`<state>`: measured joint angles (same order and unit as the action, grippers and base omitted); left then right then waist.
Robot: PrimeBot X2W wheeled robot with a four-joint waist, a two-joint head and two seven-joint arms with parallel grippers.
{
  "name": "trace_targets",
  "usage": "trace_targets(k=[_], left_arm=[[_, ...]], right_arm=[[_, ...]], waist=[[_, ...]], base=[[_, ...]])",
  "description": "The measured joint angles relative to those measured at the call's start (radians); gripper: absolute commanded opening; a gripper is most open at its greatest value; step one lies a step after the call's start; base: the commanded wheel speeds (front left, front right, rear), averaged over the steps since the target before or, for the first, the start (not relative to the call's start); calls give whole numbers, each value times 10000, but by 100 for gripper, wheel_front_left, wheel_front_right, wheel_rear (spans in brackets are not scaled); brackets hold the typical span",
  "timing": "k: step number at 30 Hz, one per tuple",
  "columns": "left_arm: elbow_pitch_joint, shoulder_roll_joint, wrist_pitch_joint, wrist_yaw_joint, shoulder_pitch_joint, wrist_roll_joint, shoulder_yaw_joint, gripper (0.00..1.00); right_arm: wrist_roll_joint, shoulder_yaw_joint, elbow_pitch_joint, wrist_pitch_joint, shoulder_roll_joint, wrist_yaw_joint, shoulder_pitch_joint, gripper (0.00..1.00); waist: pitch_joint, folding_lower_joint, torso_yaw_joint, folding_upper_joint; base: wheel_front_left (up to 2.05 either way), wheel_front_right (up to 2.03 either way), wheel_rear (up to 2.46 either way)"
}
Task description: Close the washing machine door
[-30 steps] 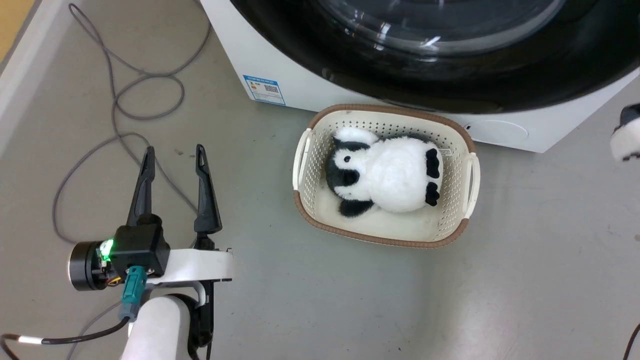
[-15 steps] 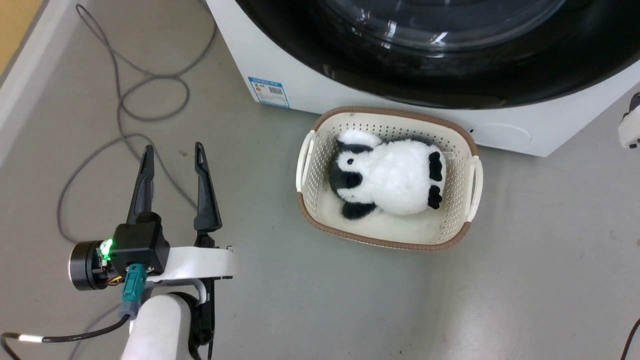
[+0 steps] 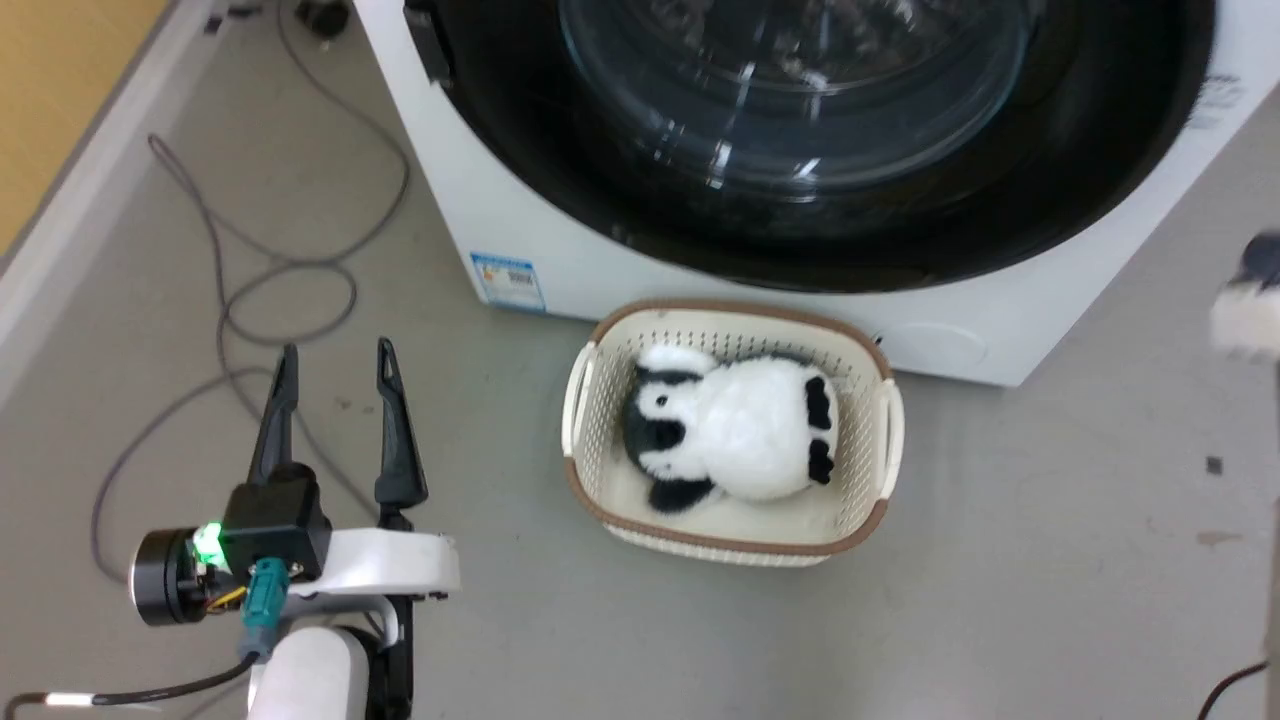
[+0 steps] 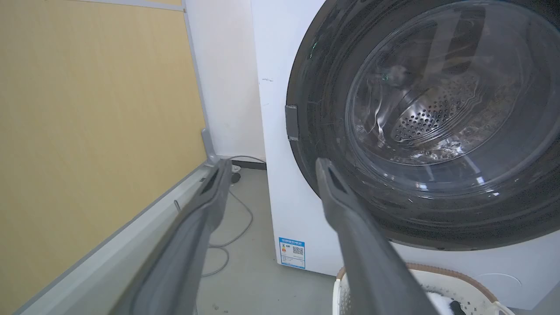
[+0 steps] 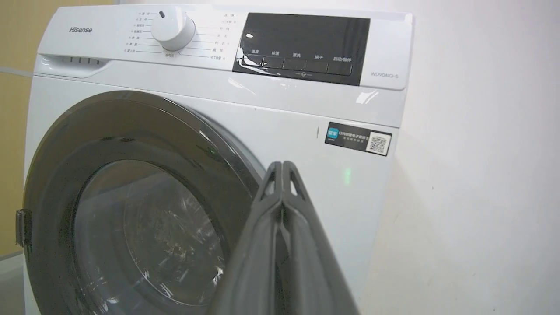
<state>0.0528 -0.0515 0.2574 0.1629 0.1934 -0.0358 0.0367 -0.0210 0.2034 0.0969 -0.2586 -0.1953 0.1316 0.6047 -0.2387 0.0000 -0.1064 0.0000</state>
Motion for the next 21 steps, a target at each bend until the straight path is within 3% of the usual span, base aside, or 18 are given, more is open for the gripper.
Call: trace_targets(k=[1,2,3,12,21], left_arm=[[17,0,2,-4,-49,29,-2,100],[46,-2,0,-23,-110,67,-2,100],[67,-6,0,-58,-175,81,-4,100],[104,-42,2,-81,-848,192,-8,100],[86,-109,0,-165,-1321,251,167,100]], right_arm=[[12,-21,-174,0,104,0,-251,15],[33,-21,-297,0,221,0,-512,65],[79,-12,-387,0,380,0,-785,100],[318,-336,-978,0,1266,0,-2955,100],[947,-769,-539,0,1396,-2,-4714,100]], waist=[[114,0,36,0],[227,0,68,0],[339,0,100,0],[1288,-1,423,0],[1873,-1,569,0]], base=[[0,0,0],[0,0,0],[0,0,0],[0,0,0],[0,0,0]])
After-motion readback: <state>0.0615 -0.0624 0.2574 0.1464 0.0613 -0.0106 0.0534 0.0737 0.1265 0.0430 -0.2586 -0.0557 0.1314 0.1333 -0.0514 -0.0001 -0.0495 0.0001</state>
